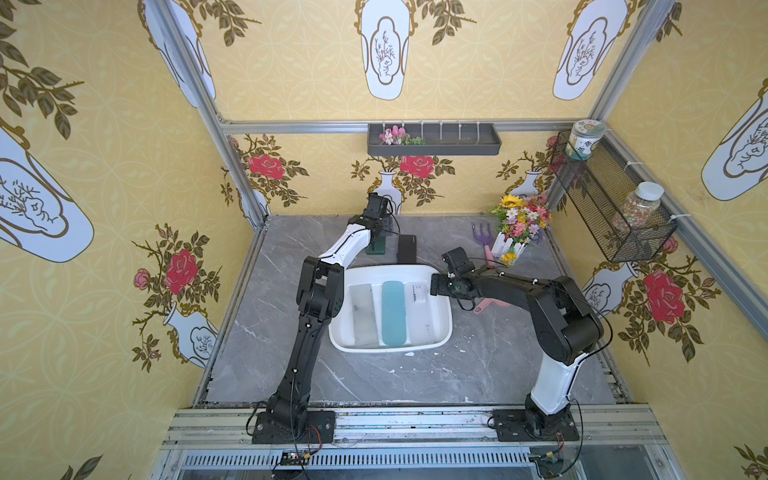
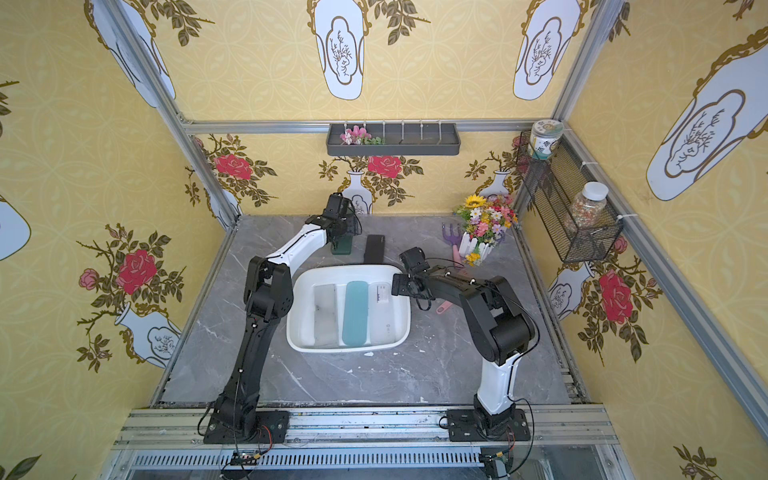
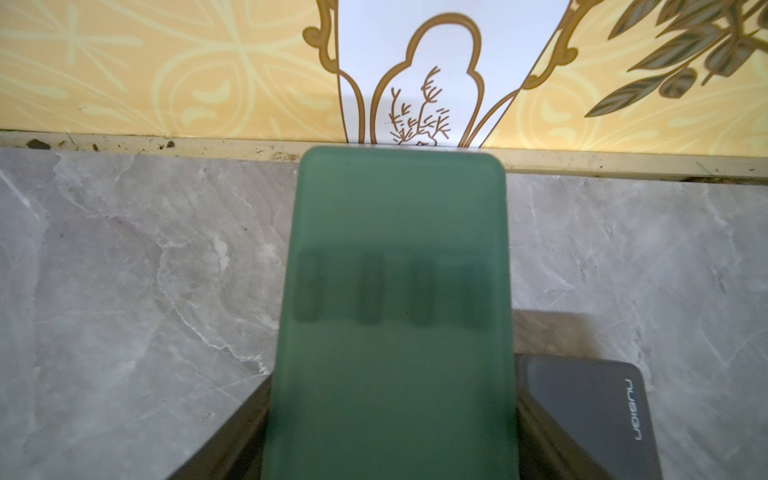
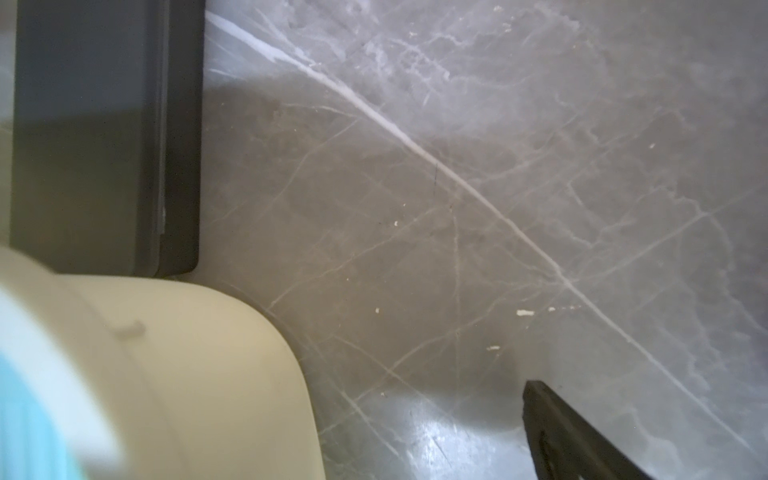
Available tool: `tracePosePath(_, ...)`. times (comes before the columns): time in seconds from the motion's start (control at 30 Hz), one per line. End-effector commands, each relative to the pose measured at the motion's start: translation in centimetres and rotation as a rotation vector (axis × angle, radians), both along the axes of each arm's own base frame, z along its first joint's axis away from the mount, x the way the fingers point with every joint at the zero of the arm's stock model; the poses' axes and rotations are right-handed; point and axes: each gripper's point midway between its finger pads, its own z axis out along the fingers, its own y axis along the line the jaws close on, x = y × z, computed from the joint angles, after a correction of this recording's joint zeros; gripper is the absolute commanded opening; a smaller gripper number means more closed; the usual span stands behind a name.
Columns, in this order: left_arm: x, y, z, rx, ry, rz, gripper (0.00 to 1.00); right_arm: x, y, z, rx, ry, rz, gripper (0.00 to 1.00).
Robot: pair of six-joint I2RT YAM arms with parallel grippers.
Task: Put the pencil case into the storage box
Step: Place the pencil case at the storage box.
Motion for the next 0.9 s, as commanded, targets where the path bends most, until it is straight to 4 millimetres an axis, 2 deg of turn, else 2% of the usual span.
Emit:
tracePosePath(0.0,-0.1,0.1,1.3,0.006,-0.016,0.000,0.63,0.1,-0.1,0.4,-0.004,-0.015,-0.005,0.97)
tracePosePath(0.3,-1.7,0.7,5.3,0.005,-0.032,-0.007,0.63,-0.2,-0.7,1.7,-0.011,-0.038,-0.017,0.97)
tracePosePath(0.47,-3.4,1.2,6.9,0.014,-0.016,-0.006,0.63,-0.5,-0.9,2.5,-0.009,-0.048,-0.024,0.97)
tracePosePath(0.7,-7.1,1.6,7.1,0.005,0.027,-0.013,0.63,-1.5,-1.4,3.2,-0.002,-0.055,-0.037,0.97)
tracePosePath(0.87,-10.6,2.1,6.5,0.004,0.060,-0.011,0.63,-2.6,-1.1,4.1,0.003,-0.073,-0.034,0.97)
